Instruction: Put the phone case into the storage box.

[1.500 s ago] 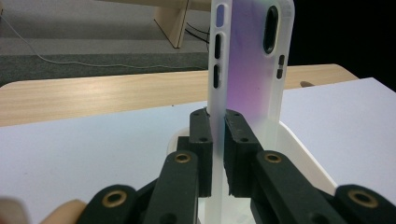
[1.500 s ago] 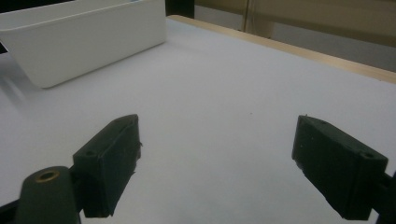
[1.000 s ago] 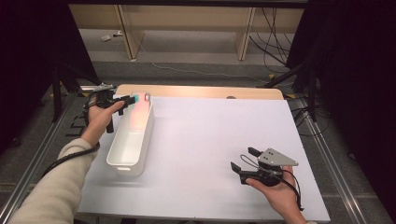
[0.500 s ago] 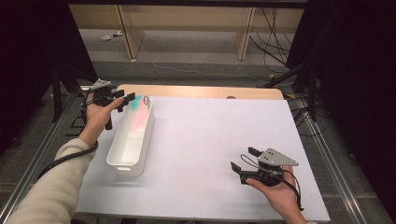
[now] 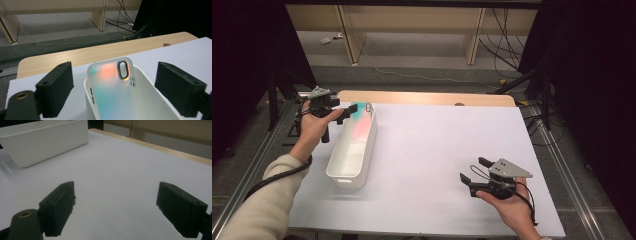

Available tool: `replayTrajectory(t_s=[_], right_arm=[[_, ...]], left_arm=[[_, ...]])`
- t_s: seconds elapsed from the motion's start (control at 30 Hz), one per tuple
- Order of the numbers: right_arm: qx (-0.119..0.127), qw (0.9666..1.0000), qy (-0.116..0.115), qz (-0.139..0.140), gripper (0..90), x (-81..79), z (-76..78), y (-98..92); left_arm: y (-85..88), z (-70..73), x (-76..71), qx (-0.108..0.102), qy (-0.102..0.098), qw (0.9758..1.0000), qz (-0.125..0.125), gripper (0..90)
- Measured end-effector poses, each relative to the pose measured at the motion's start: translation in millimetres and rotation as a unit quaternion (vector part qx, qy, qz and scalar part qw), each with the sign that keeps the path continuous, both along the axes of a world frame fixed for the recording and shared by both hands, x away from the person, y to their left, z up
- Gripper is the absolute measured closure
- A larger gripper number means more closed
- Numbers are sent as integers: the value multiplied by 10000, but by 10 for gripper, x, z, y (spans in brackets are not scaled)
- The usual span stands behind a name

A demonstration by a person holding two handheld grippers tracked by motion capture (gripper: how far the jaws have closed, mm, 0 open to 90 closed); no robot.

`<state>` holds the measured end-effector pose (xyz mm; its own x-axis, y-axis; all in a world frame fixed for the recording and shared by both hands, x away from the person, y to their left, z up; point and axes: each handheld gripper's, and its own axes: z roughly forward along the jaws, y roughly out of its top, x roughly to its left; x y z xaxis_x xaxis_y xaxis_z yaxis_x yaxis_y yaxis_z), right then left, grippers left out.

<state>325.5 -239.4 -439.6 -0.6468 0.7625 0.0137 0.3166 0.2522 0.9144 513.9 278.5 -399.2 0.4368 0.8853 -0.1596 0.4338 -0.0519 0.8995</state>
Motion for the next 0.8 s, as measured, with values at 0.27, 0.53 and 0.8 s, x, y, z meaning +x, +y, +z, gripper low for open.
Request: replayTrajectory(t_s=[0.27, 0.53, 0.8], right_arm=[[-25, 9999, -104, -6, 165, 9, 2, -2], [-33, 10000, -93, 14, 165, 7, 5, 2], [-18, 10000, -62, 10, 165, 3, 9, 3]], left_arm=[[-9, 50, -184, 19, -50, 10000, -41, 60], [-2, 74, -375, 19, -96, 9999, -63, 49], [-16, 90, -509, 5, -164, 9998, -110, 39]])
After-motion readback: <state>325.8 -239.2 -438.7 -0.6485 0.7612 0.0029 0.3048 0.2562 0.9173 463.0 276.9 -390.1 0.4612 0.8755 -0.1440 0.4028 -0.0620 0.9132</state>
